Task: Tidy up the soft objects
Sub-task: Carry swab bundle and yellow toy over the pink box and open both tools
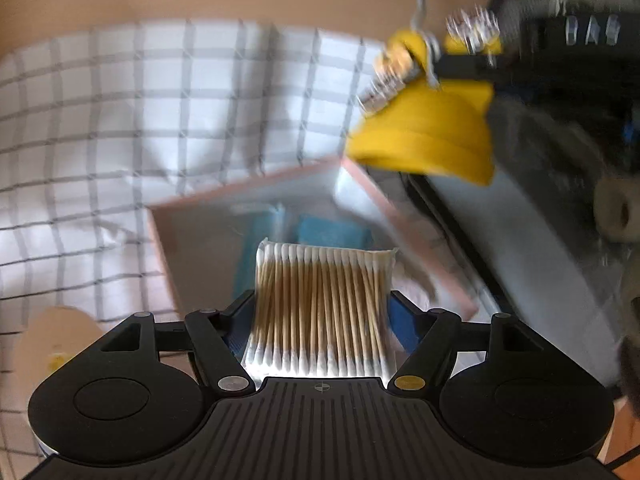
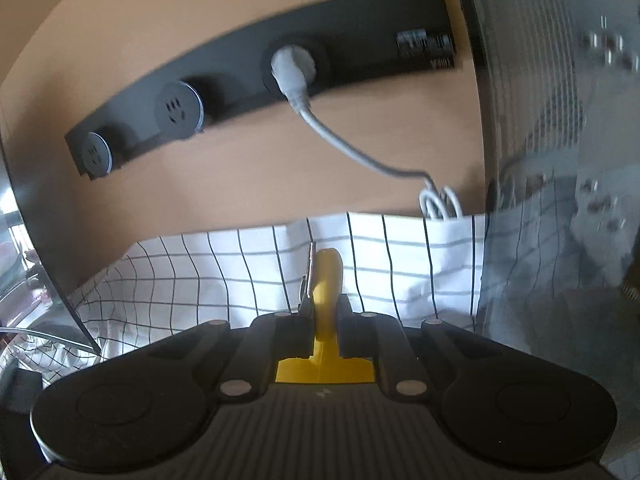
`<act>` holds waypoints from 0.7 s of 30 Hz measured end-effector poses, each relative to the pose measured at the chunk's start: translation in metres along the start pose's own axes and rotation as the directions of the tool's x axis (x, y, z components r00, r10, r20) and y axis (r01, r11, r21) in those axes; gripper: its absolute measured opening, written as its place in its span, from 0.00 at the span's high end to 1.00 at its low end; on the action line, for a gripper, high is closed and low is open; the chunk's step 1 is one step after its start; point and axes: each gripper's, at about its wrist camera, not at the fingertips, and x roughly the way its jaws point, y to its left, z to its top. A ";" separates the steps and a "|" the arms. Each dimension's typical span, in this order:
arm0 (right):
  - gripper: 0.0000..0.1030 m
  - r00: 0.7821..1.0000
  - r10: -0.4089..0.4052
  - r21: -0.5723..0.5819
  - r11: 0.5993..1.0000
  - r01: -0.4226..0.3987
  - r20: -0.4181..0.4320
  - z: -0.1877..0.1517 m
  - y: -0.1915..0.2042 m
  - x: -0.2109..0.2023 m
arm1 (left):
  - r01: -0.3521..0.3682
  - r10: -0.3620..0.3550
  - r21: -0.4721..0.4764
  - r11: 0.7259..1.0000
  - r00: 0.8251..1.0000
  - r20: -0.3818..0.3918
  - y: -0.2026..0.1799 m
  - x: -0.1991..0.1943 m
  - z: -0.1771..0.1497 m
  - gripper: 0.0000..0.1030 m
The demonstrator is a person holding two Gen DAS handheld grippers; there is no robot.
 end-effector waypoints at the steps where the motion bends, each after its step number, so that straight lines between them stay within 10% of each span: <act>1: 0.90 1.000 0.005 0.001 1.000 -0.005 -0.005 -0.001 0.000 0.001 | -0.015 0.016 0.019 1.000 0.999 -0.034 -0.001 0.008 -0.002 0.26; 10: 0.90 0.995 0.068 0.033 0.997 -0.065 -0.077 -0.017 0.001 0.025 | -0.140 0.126 0.098 0.985 0.982 0.142 0.001 -0.022 -0.003 0.29; 21: 0.90 0.985 0.171 -0.057 0.983 -0.172 -0.019 -0.037 0.028 0.064 | -0.092 0.085 0.060 0.994 0.990 0.111 -0.015 -0.058 -0.019 0.34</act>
